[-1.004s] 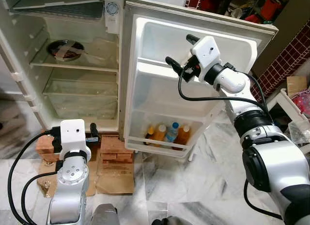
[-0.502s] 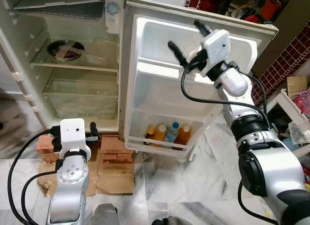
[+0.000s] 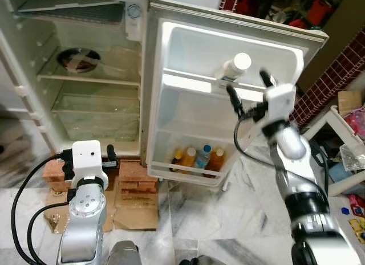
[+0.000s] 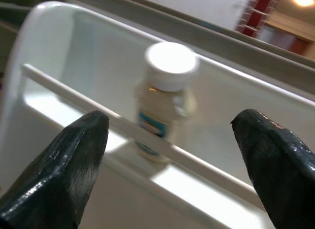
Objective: Restocking fridge
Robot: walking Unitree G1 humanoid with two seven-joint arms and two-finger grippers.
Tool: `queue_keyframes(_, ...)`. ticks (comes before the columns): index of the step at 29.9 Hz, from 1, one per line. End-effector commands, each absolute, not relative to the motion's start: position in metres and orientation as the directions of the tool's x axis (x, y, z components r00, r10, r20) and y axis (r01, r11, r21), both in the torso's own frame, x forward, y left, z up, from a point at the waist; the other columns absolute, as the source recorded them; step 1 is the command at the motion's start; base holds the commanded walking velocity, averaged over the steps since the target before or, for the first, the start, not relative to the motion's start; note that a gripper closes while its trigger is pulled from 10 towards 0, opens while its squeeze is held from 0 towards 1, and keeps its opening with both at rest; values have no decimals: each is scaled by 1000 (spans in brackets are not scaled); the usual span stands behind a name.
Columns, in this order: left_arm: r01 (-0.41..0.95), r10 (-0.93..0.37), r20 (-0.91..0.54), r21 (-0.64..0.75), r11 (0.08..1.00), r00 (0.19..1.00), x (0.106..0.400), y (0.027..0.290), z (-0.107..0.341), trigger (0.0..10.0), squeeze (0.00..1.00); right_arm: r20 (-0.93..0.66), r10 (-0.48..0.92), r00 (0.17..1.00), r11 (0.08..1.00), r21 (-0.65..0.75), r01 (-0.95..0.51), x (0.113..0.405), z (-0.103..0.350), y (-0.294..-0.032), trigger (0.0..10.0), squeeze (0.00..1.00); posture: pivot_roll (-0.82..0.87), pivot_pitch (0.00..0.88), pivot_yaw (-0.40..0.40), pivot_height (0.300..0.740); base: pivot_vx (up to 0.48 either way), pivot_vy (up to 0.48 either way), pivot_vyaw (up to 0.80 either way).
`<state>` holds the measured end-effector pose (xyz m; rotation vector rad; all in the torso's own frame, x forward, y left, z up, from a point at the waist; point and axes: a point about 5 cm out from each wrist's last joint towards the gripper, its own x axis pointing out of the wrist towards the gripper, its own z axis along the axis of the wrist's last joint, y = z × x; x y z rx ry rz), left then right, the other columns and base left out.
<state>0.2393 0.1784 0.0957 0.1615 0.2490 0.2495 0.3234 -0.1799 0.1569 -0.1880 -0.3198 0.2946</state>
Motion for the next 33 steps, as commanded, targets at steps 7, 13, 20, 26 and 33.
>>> queue_keyframes(7,-209,248,-227,182,961,942,241,174,94,10000,0,253,313,916,942,-209,-264,320,156,-175,10000,0,160,3,-142,740,0,0,0)
queue_keyframes(13,-209,248,-227,182,961,942,241,174,94,10000,0,253,313,916,942,-209,-264,320,156,-175,10000,0,160,3,-142,740,0,0,0)
queue_keyframes(20,-209,248,-227,182,961,942,241,174,94,10000,0,253,313,916,942,-209,-264,320,156,-175,10000,0,160,3,-142,740,0,0,0)
queue_keyframes(26,-209,248,-227,182,961,942,241,174,94,10000,0,253,313,916,942,-209,-264,320,156,-175,10000,0,160,3,-142,740,0,0,0)
queue_keyframes(33,-126,167,-230,184,975,959,242,169,93,10000,0,14,511,859,858,-70,-509,350,147,-121,10000,0,182,0,-146,740,0,0,0)
